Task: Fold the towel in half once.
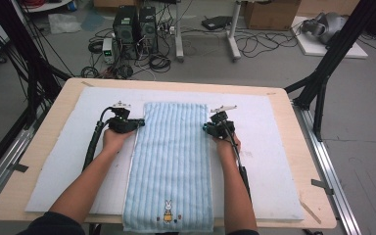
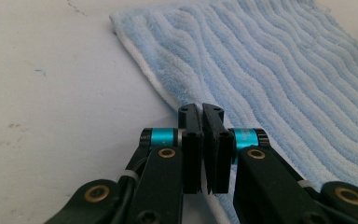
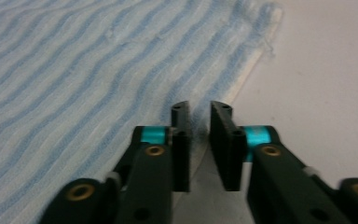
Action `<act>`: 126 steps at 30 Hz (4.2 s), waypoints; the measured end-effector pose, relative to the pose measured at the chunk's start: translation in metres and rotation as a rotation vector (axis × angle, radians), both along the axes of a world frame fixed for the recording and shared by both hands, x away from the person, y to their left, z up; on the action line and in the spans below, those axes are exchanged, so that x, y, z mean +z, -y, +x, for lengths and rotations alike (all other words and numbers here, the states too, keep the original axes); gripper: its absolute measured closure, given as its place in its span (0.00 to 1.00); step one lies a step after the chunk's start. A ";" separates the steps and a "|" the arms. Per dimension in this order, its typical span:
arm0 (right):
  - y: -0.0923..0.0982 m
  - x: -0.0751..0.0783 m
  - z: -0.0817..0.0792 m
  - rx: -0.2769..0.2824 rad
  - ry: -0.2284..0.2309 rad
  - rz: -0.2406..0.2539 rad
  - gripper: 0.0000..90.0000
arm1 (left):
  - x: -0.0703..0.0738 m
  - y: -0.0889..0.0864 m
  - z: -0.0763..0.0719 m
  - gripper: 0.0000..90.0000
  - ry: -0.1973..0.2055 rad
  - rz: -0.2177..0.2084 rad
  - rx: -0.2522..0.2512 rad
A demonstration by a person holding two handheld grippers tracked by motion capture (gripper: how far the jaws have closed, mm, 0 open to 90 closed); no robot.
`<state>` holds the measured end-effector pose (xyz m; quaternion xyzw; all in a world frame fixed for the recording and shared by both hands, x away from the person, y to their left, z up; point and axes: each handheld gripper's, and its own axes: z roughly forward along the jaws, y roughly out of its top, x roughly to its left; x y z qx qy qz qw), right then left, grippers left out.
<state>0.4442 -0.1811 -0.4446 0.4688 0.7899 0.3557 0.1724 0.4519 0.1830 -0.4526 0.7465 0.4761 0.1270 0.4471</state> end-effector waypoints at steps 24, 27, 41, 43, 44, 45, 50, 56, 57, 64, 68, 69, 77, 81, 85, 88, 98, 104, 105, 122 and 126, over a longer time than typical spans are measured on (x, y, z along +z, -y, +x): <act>0.013 0.018 -0.014 0.012 0.099 0.172 0.97 | 0.030 -0.017 -0.021 0.96 0.121 -0.146 -0.032; 0.014 0.023 -0.028 0.043 0.112 0.166 0.97 | 0.032 -0.020 -0.033 0.96 0.130 -0.158 -0.051; 0.019 0.020 -0.080 0.120 0.101 0.142 0.96 | 0.024 -0.025 -0.081 0.94 0.115 -0.152 -0.145; 0.020 0.017 -0.090 0.128 0.092 0.135 0.96 | 0.022 -0.024 -0.088 0.94 0.115 -0.143 -0.162; 0.020 0.017 -0.090 0.128 0.092 0.135 0.96 | 0.020 -0.023 -0.093 0.94 0.118 -0.131 -0.167; 0.021 0.016 -0.096 0.135 0.091 0.129 0.96 | 0.014 -0.022 -0.103 0.94 0.127 -0.113 -0.169; 0.021 0.012 -0.106 0.142 0.094 0.094 0.84 | 0.011 -0.022 -0.110 0.80 0.126 -0.066 -0.168; 0.034 0.019 -0.110 0.088 0.139 0.121 0.65 | 0.009 -0.031 -0.105 0.55 0.116 -0.072 -0.061; 0.039 0.020 -0.110 0.058 0.140 0.136 0.58 | 0.009 -0.033 -0.104 0.53 0.114 -0.081 -0.051; 0.049 0.018 -0.107 0.011 0.137 0.147 0.48 | 0.014 -0.038 -0.088 0.52 0.111 -0.104 -0.007; 0.052 0.018 -0.107 -0.001 0.141 0.152 0.45 | 0.016 -0.034 -0.071 0.51 0.090 -0.105 0.028; 0.052 0.018 -0.107 -0.001 0.141 0.152 0.45 | 0.017 -0.032 -0.067 0.51 0.088 -0.102 0.033; 0.056 0.018 -0.107 -0.014 0.135 0.160 0.43 | 0.017 -0.012 -0.034 0.50 0.030 -0.027 0.034; 0.055 0.017 -0.106 -0.006 0.134 0.154 0.42 | 0.008 -0.002 -0.030 0.52 0.014 0.021 0.026; 0.056 0.017 -0.105 -0.006 0.136 0.158 0.41 | 0.003 0.005 -0.031 0.58 0.021 0.081 -0.012; 0.057 0.016 -0.105 -0.010 0.135 0.161 0.41 | 0.003 0.010 -0.034 0.78 0.063 0.159 -0.058; 0.058 0.015 -0.104 -0.019 0.130 0.157 0.38 | 0.004 0.009 -0.035 0.97 0.060 0.110 -0.099; 0.053 0.020 -0.090 -0.008 0.121 0.153 0.37 | 0.015 0.002 -0.038 0.96 0.094 0.006 -0.064; 0.051 0.021 -0.087 -0.008 0.110 0.156 0.36 | 0.016 0.001 -0.038 0.96 0.097 0.006 -0.067; -0.002 0.003 -0.012 0.023 -0.062 0.043 0.50 | 0.017 -0.004 -0.037 0.96 0.091 -0.039 -0.056; -0.009 0.005 -0.012 0.053 -0.038 -0.047 0.80 | 0.017 -0.004 -0.037 0.96 0.085 -0.044 -0.061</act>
